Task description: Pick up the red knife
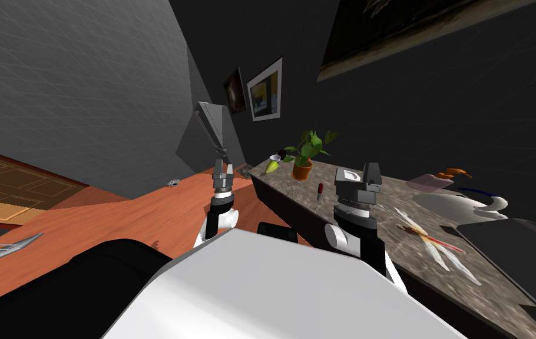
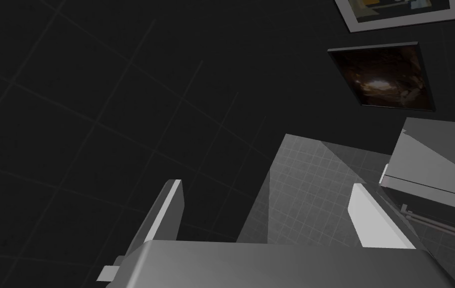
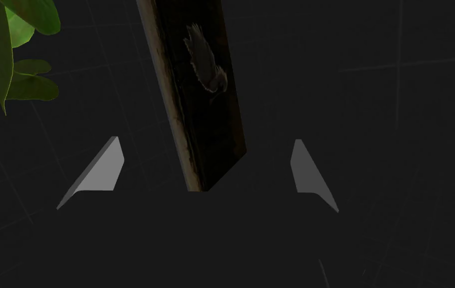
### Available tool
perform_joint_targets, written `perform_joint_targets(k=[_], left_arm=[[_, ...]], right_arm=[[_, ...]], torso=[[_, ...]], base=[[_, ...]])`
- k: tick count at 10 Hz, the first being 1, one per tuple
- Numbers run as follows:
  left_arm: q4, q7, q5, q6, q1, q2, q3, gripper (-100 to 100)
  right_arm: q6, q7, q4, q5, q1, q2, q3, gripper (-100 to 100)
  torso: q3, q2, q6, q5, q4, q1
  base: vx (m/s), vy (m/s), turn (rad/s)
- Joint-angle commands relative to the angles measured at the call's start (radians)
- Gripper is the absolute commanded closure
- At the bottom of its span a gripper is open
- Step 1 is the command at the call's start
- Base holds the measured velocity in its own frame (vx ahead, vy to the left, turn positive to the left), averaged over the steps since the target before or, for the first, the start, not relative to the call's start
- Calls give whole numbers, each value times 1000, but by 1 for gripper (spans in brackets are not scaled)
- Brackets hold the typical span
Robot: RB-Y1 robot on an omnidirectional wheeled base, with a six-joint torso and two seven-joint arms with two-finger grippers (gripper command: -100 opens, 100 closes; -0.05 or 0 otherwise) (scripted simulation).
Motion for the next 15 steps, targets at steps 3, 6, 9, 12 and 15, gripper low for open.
perform_joint_targets(k=[3, 6, 9, 12, 15], left_arm=[[0, 0, 0, 0, 0, 0, 0, 0], [0, 0, 0, 0, 0, 0, 0, 0], [0, 0, 0, 0, 0, 0, 0, 0], [0, 0, 0, 0, 0, 0, 0, 0], [0, 0, 0, 0, 0, 0, 0, 0]], right_arm=[[13, -7, 24, -29, 52, -80, -33, -100], [35, -16, 63, -78, 138, -171, -82, -100], [45, -20, 79, -99, 173, -225, -100, -100], [65, -26, 114, -146, 248, -313, -139, -100], [88, -32, 153, -199, 329, -408, -178, -100]], torso=[[1, 2, 0, 0, 0, 1], [3, 5, 0, 1, 1, 2], [2, 3, 0, 0, 1, 2], [2, 4, 0, 1, 1, 3], [2, 3, 0, 1, 1, 3]], base=[[-37, 25, -7], [-64, 44, 3], [-33, 25, 8], [-44, 43, 25], [-39, 45, 39]])
